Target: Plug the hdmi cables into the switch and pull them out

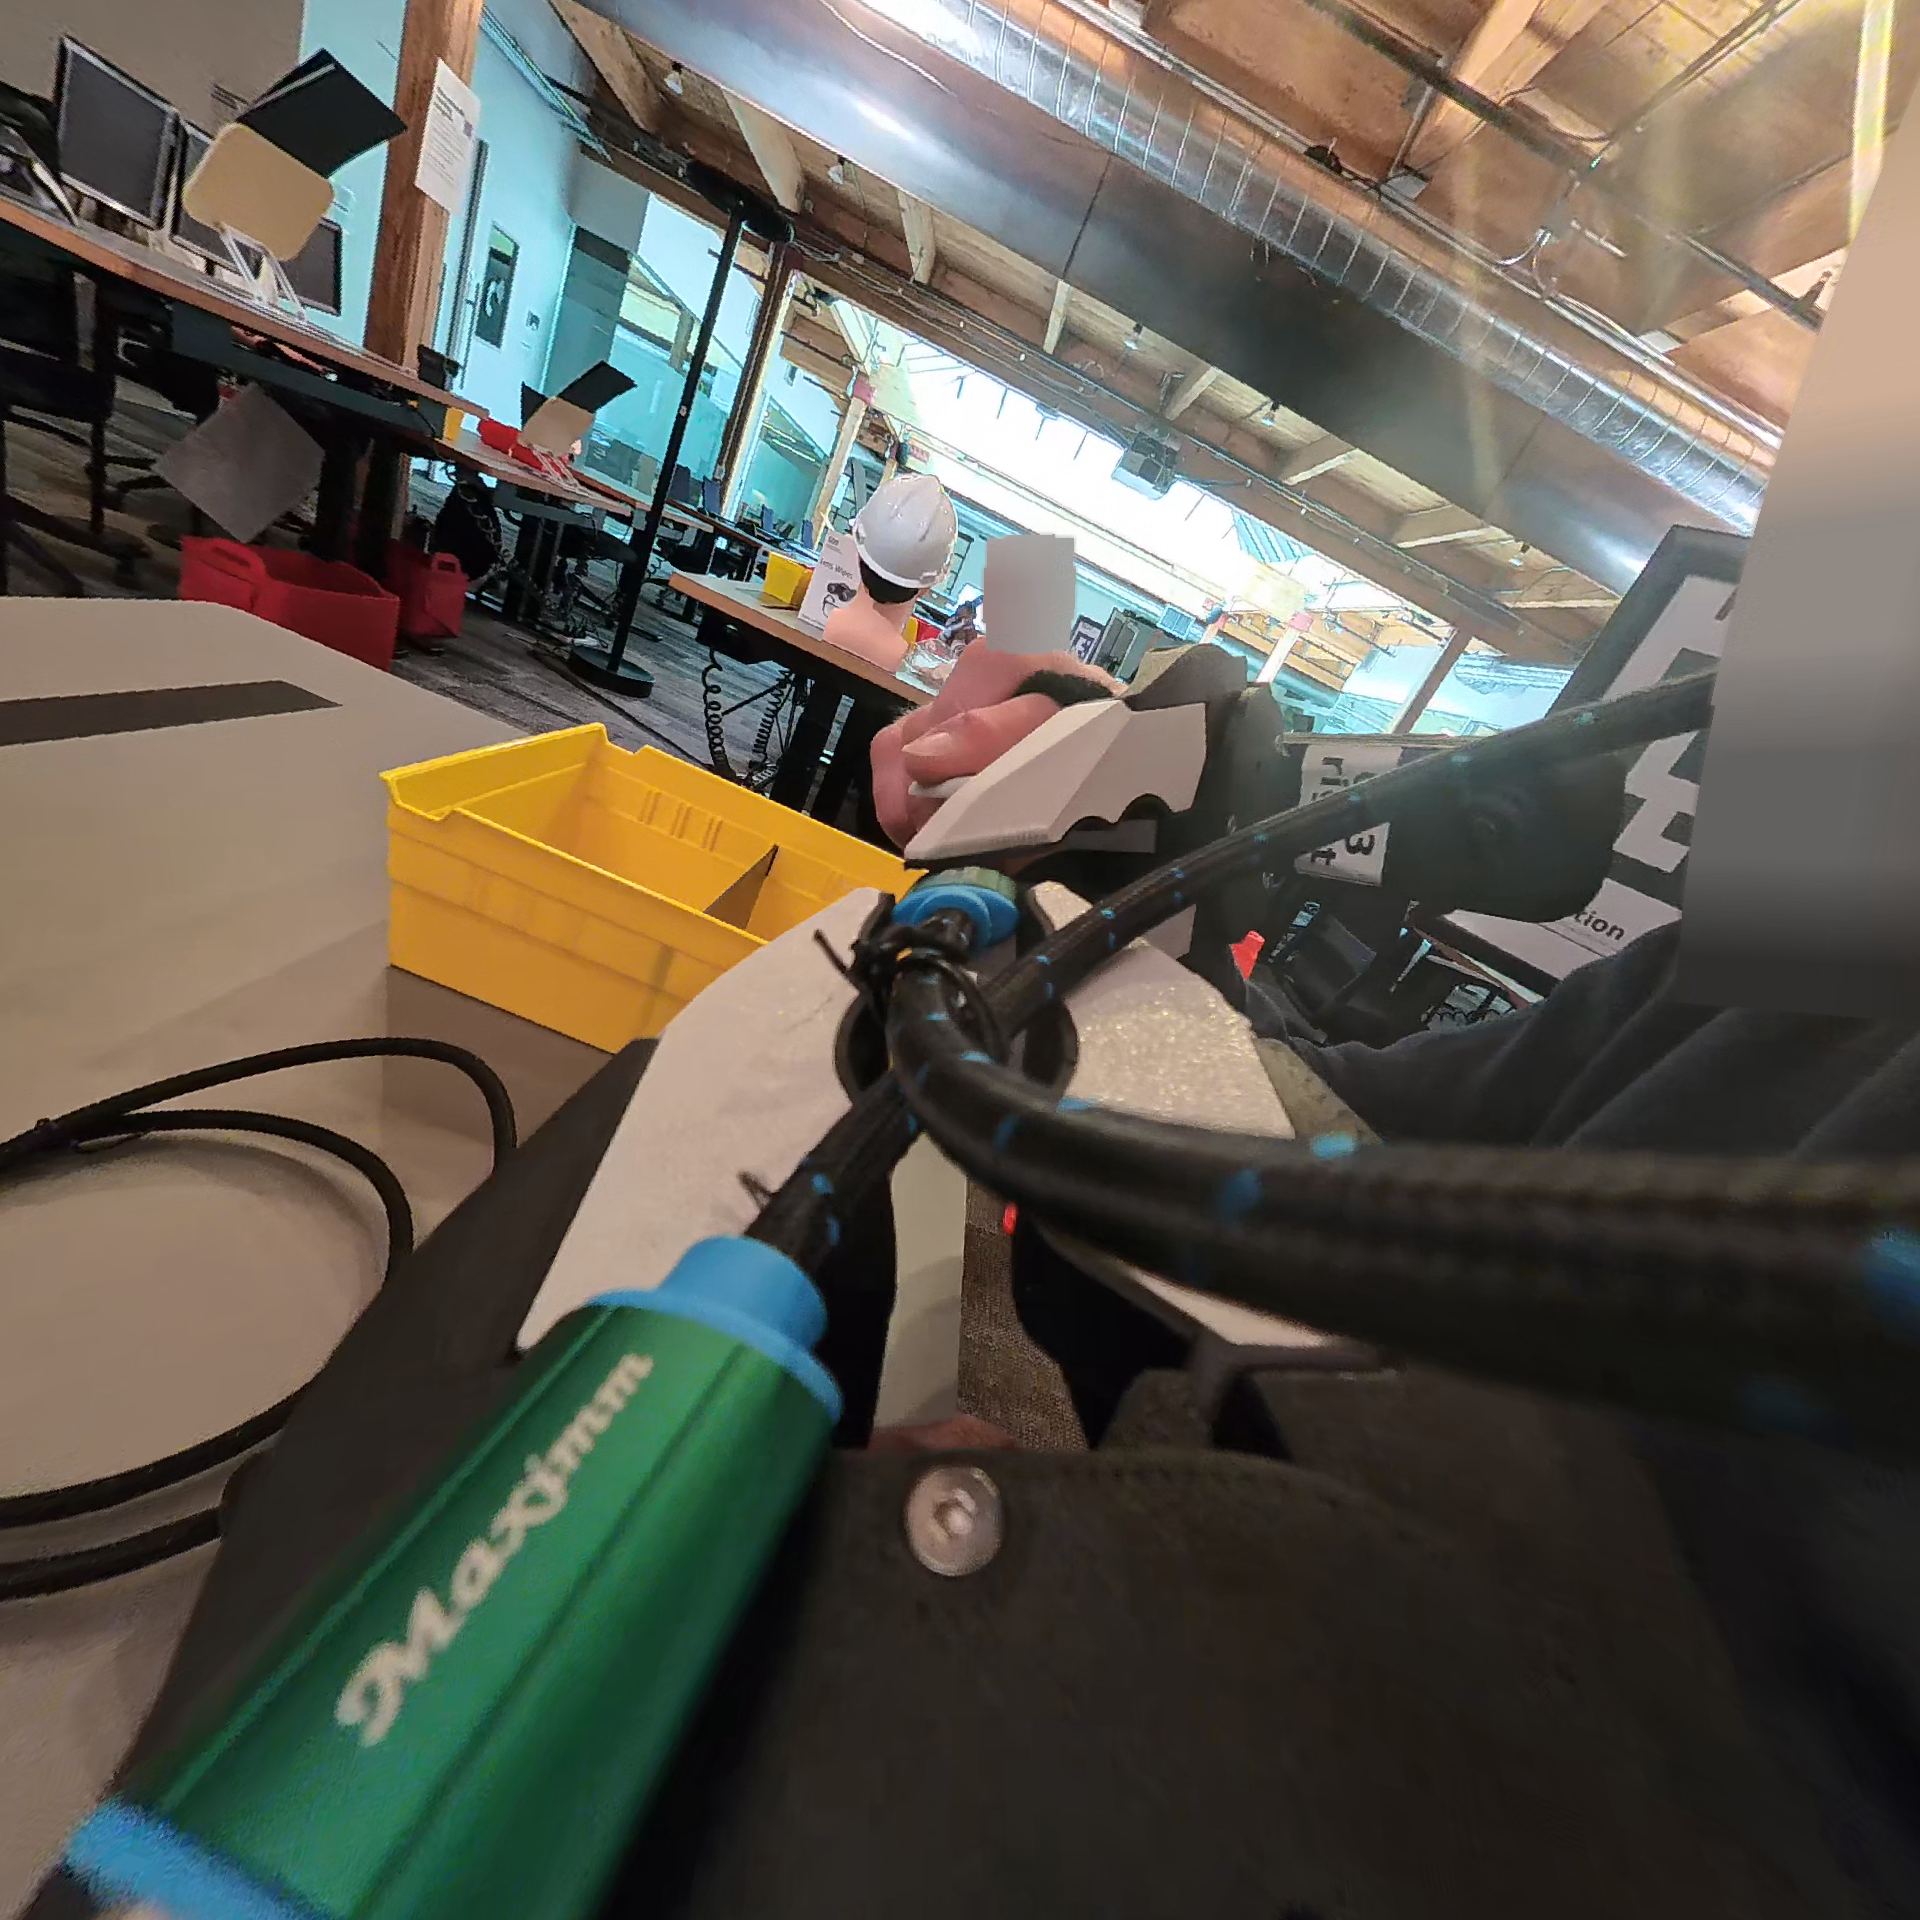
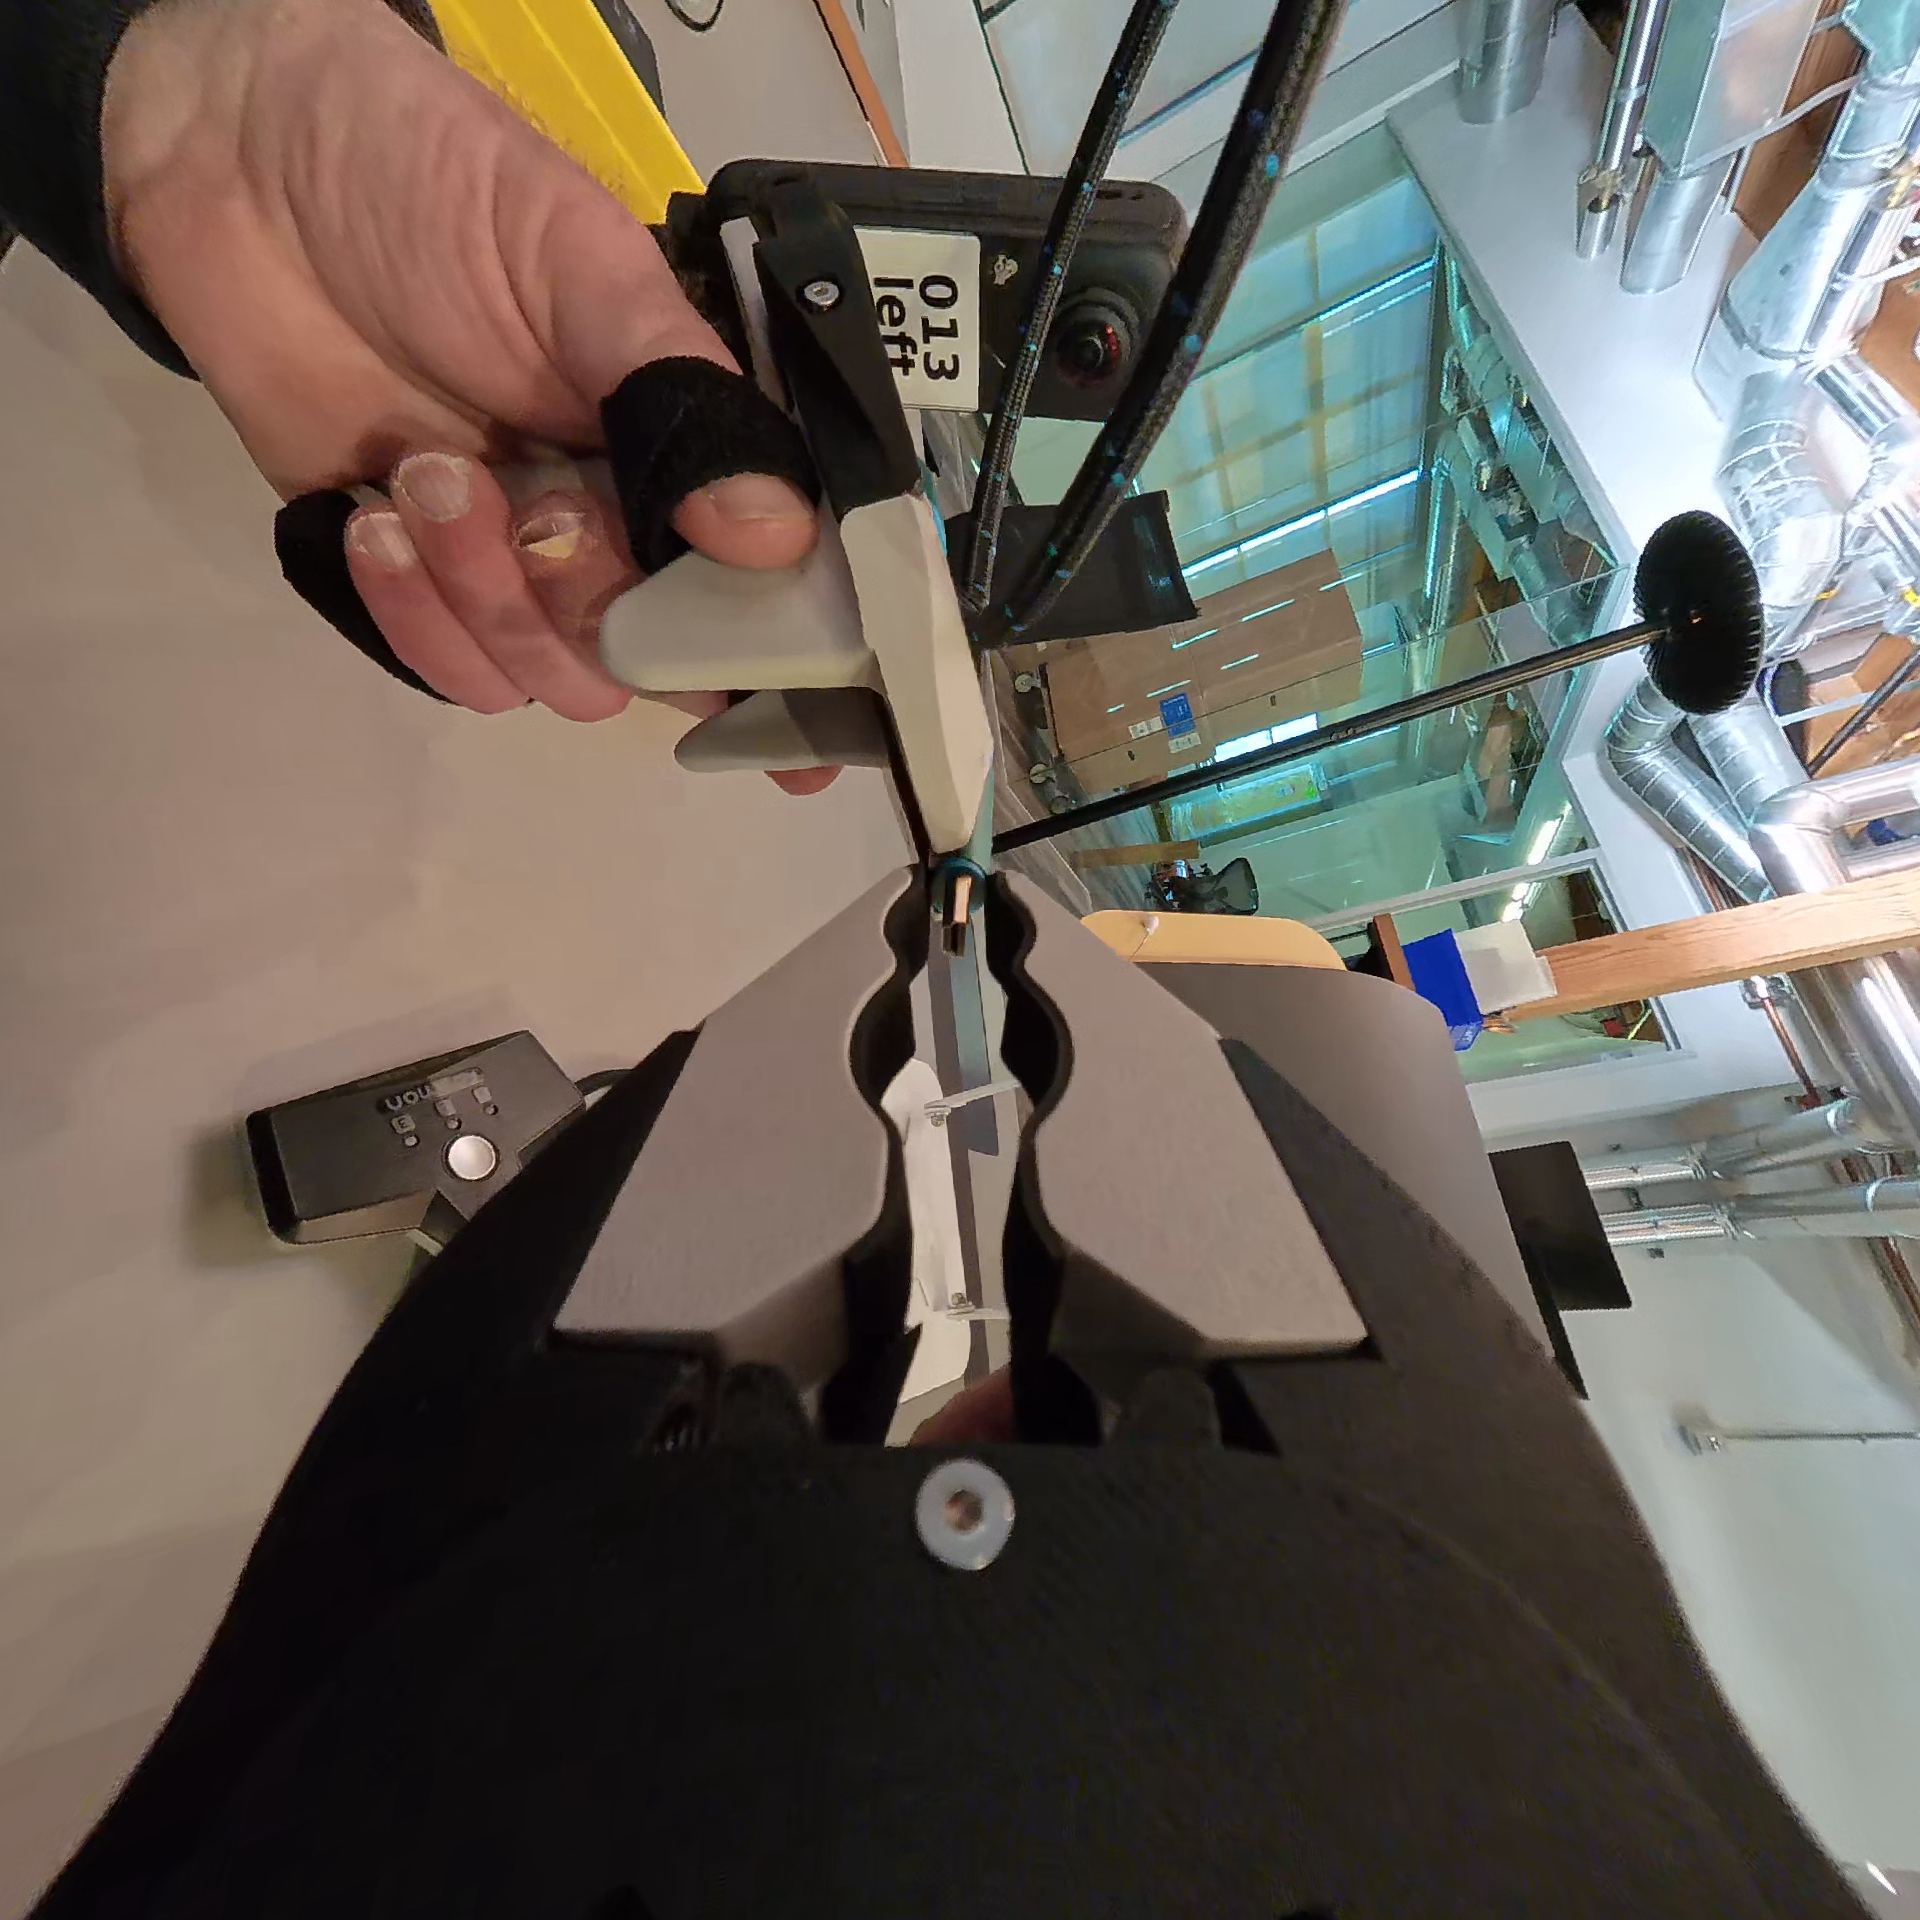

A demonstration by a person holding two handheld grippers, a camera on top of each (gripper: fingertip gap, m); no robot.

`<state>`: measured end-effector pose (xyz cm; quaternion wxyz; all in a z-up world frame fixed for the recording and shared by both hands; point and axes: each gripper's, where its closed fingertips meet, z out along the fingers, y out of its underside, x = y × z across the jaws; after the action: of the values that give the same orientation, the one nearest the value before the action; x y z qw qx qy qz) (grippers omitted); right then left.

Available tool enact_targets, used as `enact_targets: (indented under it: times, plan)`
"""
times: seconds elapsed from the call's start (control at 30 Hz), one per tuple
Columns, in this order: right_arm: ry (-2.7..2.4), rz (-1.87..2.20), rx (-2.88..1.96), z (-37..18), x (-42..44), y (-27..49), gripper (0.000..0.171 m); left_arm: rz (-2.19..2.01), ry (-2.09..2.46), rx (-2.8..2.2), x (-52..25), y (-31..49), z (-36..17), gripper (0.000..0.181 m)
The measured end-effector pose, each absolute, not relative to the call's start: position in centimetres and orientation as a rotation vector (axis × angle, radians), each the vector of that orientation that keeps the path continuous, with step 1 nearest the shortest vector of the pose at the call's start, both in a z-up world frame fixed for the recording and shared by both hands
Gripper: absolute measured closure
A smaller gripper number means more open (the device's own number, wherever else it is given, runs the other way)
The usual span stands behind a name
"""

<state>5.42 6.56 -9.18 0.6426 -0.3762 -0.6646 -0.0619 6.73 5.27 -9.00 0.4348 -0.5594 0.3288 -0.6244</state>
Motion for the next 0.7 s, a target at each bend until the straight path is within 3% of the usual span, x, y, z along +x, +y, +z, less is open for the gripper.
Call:
enact_targets:
  times: [0.43, 0.5, 0.7]
  plan:
    - [-1.491, -0.155, -0.869, -9.5, 5.6, 7.0, 0.162, -1.534, 0.78, -1.394, 6.5, 5.7, -9.1, 0.161]
    - [-1.488, -0.144, -0.888, -9.8, 5.6, 7.1, 0.153, -1.497, 0.786, -1.4, 6.4, 6.0, -9.4, 0.161]
    - [-1.416, -0.065, -1.015, -10.1, 7.1, 8.0, 0.149, -1.399, 0.802, -1.382, 5.0, 6.9, -9.8, 0.161]
